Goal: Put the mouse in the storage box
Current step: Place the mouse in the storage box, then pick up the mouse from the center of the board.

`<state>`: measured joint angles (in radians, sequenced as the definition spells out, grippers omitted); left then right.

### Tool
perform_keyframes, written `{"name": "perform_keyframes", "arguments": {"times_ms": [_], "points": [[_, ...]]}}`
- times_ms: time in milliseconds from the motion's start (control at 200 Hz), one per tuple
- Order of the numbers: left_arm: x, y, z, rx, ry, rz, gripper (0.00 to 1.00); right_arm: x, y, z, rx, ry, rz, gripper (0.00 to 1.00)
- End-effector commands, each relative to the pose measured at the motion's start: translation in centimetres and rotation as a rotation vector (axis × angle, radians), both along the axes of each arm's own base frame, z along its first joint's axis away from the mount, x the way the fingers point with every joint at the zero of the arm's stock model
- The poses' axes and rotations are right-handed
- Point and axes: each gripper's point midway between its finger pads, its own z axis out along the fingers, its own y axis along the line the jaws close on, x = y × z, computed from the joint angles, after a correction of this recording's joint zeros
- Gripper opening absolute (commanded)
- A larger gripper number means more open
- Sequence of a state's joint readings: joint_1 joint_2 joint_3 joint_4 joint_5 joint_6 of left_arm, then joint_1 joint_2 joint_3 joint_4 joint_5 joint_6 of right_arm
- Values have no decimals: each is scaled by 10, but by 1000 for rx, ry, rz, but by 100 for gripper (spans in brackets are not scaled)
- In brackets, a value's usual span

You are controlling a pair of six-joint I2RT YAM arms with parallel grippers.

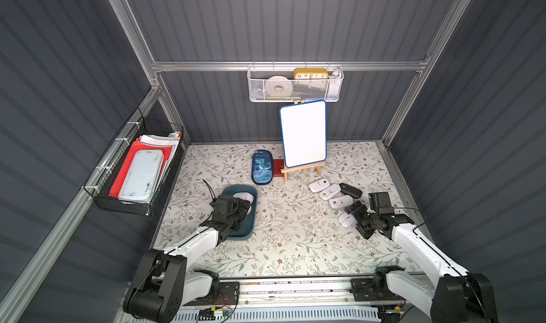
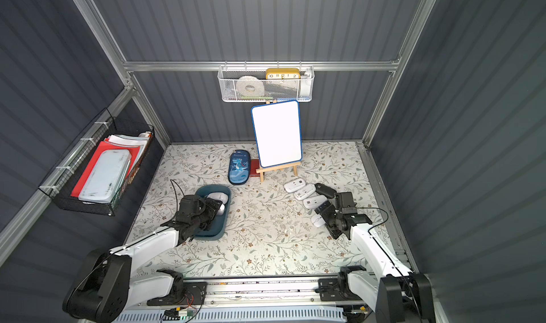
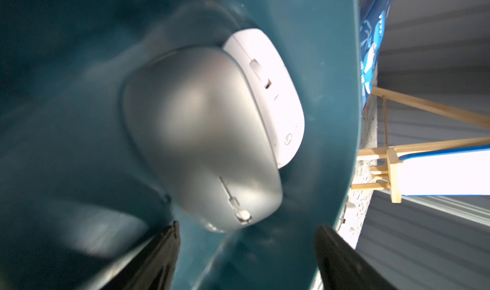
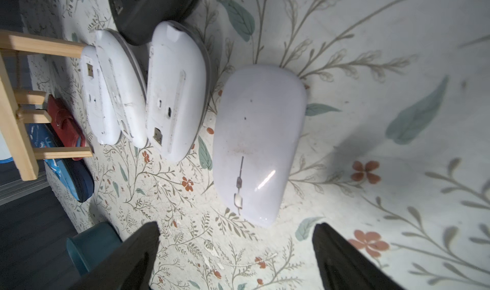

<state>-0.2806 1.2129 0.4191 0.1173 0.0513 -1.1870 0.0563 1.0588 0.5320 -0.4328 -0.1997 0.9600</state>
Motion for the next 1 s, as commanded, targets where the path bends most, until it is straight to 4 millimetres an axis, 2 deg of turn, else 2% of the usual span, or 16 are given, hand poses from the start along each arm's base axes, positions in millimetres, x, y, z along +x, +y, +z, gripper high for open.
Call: {"name": "perform_keyframes", "arguments": {"times_ms": [0, 105, 230, 325, 435, 515, 570, 765, 996], "points": [[-15, 10, -1, 70, 38, -23, 90, -7, -9, 3, -65, 37, 12, 95], [-15, 11, 20, 97, 5, -42, 91, -12, -17, 2, -113, 62, 15, 96], [-9, 10, 60, 123, -86, -77, 91, -16, -26, 2, -176, 86, 15, 96], [-7, 10, 89, 144, -153, -104, 93, -15, -32, 2, -219, 100, 23, 96], [-7, 12, 107, 170, -189, -114, 94, -5, -34, 6, -239, 119, 37, 96], [-8, 13, 111, 180, -195, -117, 95, 3, -29, 7, -219, 140, 60, 94], [-9, 13, 112, 181, -198, -119, 95, 6, -26, -3, -206, 196, 68, 93], [-12, 15, 104, 180, -189, -114, 95, 24, -15, -19, -179, 238, 73, 92], [-14, 15, 97, 180, -179, -120, 96, 29, -12, -38, -244, 316, 88, 94]]}}
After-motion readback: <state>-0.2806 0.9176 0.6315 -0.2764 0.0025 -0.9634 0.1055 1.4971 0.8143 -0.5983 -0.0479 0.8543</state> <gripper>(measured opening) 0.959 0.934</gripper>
